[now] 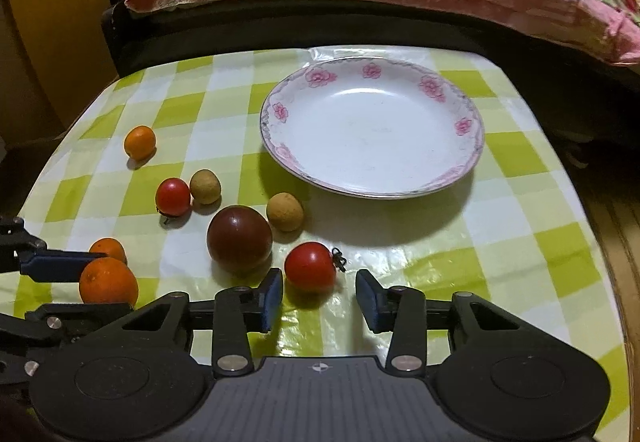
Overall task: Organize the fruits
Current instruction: 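Carry the tangerine and cherry tomato over the white plate with both tools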
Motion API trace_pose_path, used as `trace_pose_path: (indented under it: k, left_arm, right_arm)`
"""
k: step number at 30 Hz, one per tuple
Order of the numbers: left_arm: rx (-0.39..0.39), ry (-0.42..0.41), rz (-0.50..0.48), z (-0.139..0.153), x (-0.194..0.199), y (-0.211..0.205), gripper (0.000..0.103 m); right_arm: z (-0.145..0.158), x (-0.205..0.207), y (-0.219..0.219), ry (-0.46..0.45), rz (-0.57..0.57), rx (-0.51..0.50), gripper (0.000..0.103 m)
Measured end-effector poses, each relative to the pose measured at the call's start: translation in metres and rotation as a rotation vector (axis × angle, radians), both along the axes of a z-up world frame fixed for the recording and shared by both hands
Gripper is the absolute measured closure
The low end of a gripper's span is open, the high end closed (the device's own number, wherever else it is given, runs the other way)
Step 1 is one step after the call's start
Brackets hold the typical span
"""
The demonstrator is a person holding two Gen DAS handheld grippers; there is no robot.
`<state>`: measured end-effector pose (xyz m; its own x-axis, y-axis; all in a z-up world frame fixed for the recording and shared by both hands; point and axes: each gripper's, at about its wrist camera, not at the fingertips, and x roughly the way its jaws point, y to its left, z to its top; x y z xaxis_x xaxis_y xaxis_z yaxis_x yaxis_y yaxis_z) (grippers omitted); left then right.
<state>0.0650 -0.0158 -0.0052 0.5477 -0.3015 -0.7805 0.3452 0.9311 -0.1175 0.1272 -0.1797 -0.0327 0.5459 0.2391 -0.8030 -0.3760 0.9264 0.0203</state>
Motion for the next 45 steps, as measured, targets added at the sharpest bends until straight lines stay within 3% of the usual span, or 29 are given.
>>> trace_pose_path:
  k: [3,13,27,36,45]
  left_arm:
    - [0.007,0.003,-0.012,-0.001,0.004,0.0,0.063]
    - [0.008,-0.013,-0.034,0.005,0.02,-0.004,0.063]
    - [0.041,-0.084,-0.04,0.014,0.076,-0.025,0.063]
    - [0.079,-0.114,-0.044,0.005,0.114,-0.043,0.063]
    - [0.099,-0.104,-0.046,-0.009,0.127,-0.048,0.063]
  right_arm:
    - [-0.003,0.003,0.004,0.009,0.024,0.004,0.075]
    - [-0.001,0.009,0.001,0.039,0.006,0.032,0.077]
    - [0.033,0.015,-0.017,-0.023,-0.074,0.115,0.077]
    - [0.027,0.05,-0.022,-0.049,-0.108,0.07,0.077]
    - [0.014,0.076,-0.027,-0.05,-0.107,0.044,0.077]
